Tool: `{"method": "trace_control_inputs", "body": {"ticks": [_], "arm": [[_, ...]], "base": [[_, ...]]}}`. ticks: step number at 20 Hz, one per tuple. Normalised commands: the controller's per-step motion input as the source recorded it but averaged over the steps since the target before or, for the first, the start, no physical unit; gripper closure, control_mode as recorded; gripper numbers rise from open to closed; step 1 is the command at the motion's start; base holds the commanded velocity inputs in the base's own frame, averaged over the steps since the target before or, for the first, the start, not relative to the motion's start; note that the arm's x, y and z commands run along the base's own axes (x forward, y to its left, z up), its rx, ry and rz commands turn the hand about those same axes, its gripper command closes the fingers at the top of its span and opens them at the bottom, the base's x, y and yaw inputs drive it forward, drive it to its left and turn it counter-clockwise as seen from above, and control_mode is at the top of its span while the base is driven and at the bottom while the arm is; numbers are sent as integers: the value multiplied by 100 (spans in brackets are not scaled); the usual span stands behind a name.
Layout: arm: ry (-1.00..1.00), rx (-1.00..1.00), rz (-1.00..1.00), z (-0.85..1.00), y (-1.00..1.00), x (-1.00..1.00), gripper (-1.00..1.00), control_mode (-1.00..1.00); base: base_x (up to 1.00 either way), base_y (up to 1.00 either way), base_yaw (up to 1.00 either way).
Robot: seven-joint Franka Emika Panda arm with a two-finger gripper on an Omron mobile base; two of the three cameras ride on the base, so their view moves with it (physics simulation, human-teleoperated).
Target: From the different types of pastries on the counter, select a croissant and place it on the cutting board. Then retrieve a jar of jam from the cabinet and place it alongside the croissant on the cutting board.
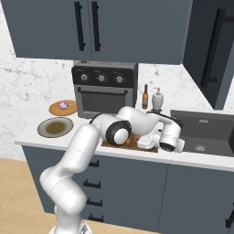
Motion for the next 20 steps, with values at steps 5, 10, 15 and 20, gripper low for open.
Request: {"method": "trace_control_inputs", "body": {"ticks": [5, 10, 15, 20], "arm": [[0, 0, 0, -31, -4, 8, -100, -100], [-1, 5, 0, -3, -16, -10, -100, -100], [-1, 7, 0, 19, -12, -48, -100, -100], [-1, 3, 0, 43, 0, -72, -100, -100]], "base": [[0, 0, 0], [0, 0, 0], [0, 0, 0], [0, 0, 0]]}}
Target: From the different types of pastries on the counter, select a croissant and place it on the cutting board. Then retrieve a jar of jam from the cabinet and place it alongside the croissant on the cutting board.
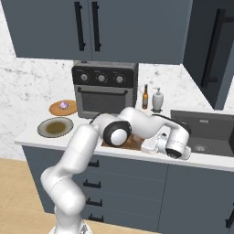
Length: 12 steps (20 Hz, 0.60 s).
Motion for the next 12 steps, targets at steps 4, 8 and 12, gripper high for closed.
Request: {"method": "trace_control_inputs", "body": {"ticks": [4, 8, 12], "arm": [[0, 1, 0, 65, 0, -66, -100, -100], [0, 0, 0, 53, 1, -42, -100, -100], [0, 0, 0, 69, 0, -45, -100, -100]], "base": [[0, 0, 0], [0, 0, 0], [0, 0, 0]]}}
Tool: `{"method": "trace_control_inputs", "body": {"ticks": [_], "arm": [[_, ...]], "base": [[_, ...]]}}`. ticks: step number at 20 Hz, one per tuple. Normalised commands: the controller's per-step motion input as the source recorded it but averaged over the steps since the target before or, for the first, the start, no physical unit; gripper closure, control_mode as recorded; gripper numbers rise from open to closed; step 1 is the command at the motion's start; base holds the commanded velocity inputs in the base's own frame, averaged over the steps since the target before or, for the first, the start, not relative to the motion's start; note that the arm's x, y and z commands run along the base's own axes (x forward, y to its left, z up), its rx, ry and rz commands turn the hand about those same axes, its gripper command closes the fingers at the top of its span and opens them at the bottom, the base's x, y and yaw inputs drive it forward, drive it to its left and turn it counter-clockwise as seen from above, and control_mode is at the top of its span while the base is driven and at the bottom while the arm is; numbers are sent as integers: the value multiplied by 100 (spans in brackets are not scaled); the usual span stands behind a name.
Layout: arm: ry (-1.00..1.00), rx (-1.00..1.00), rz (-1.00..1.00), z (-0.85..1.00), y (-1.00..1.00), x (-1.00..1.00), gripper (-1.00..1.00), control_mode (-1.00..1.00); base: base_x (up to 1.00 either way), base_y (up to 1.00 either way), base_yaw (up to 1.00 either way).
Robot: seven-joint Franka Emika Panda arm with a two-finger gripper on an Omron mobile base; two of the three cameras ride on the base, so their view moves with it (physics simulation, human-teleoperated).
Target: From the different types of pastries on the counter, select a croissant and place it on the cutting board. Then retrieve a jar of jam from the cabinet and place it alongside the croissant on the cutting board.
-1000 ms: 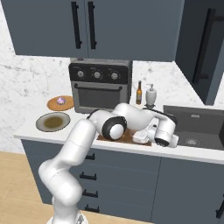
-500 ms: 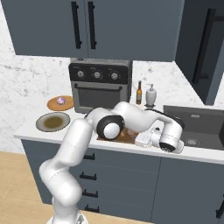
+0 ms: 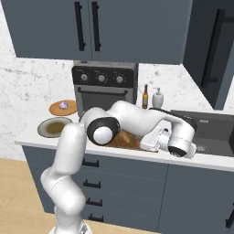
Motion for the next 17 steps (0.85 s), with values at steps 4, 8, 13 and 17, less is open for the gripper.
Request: {"method": "trace_control_inputs", "body": {"ticks": [4, 8, 13, 17], "arm": [[0, 0, 0, 67, 0, -72, -100, -100], [0, 0, -13, 17, 3, -89, -100, -100], [0, 0, -18, 39, 23, -69, -100, -100], [-2, 0, -18, 51, 54, -51, -100, -100]], "base": [[0, 0, 0], [0, 0, 0], [0, 0, 0], [0, 0, 0]]}}
